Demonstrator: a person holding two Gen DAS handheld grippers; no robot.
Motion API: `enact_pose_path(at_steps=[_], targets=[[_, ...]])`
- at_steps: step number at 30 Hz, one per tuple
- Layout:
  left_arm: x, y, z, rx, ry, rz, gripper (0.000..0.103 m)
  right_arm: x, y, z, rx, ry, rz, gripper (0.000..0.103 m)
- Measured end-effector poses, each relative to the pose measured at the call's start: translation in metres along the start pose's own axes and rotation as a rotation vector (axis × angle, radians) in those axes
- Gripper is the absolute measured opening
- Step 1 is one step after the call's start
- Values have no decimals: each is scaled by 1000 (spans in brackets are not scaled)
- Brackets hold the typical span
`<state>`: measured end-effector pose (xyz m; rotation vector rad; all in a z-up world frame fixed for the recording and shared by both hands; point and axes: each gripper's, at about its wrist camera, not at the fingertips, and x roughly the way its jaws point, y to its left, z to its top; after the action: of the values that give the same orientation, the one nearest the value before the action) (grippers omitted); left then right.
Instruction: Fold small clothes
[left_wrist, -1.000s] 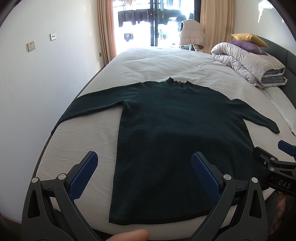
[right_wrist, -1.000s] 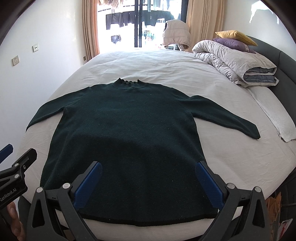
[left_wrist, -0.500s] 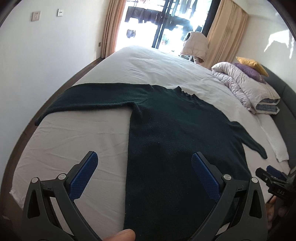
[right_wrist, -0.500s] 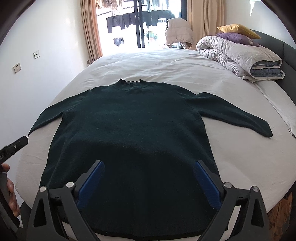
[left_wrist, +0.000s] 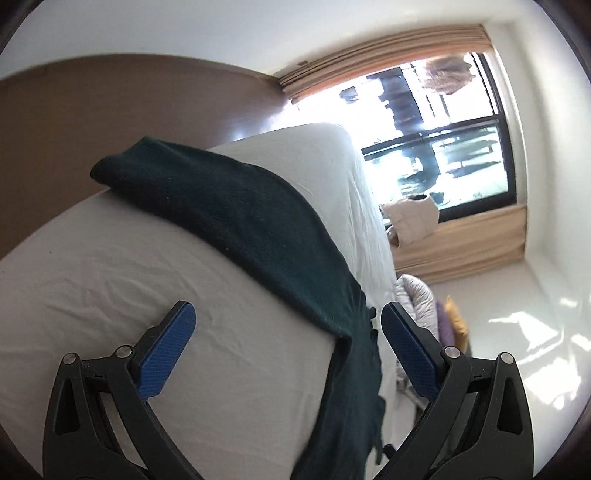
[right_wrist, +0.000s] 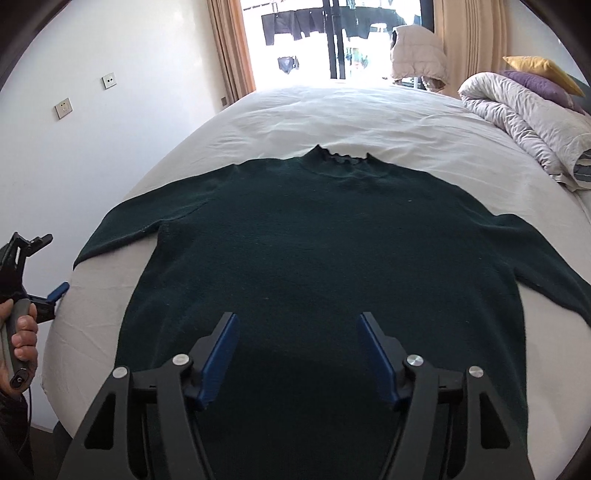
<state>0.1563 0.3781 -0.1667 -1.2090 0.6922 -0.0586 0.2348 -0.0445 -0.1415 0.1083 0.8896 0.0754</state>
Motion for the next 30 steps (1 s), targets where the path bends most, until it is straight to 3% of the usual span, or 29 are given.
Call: enact_pose_path(at_steps=[5, 9, 14, 17, 19, 21, 23, 25, 27, 30], targets=[[12, 12, 39, -88, -30, -58, 102, 19, 23, 9, -24, 18, 31, 69], [18, 36, 74, -245, -42, -109, 102, 34, 34, 13, -22, 33, 45, 69], [36, 61, 108, -307, -29, -141, 99, 50, 40, 18, -7, 38, 57, 68], [39, 77, 114, -340, -31, -136, 82, 58, 42, 26, -9, 40, 54, 63], [42, 93, 114, -369, -38, -116, 52, 64, 43, 34, -13, 46, 62, 57], [48, 105, 119, -399, -41, -88, 30, 70, 45, 47, -14, 41, 86, 52], [51, 111, 123, -396, -60, -88, 25, 80, 49, 62, -17, 29, 125, 45], [54, 112, 125, -366, -74, -64, 14, 94, 54, 75, -14, 39, 156, 36], [56, 112, 132, -336, -95, -56, 11, 113, 57, 90, 2, 61, 180, 19], [55, 97, 142, -229, -146, -22, 10, 142, 60, 107, 31, 103, 190, 11]])
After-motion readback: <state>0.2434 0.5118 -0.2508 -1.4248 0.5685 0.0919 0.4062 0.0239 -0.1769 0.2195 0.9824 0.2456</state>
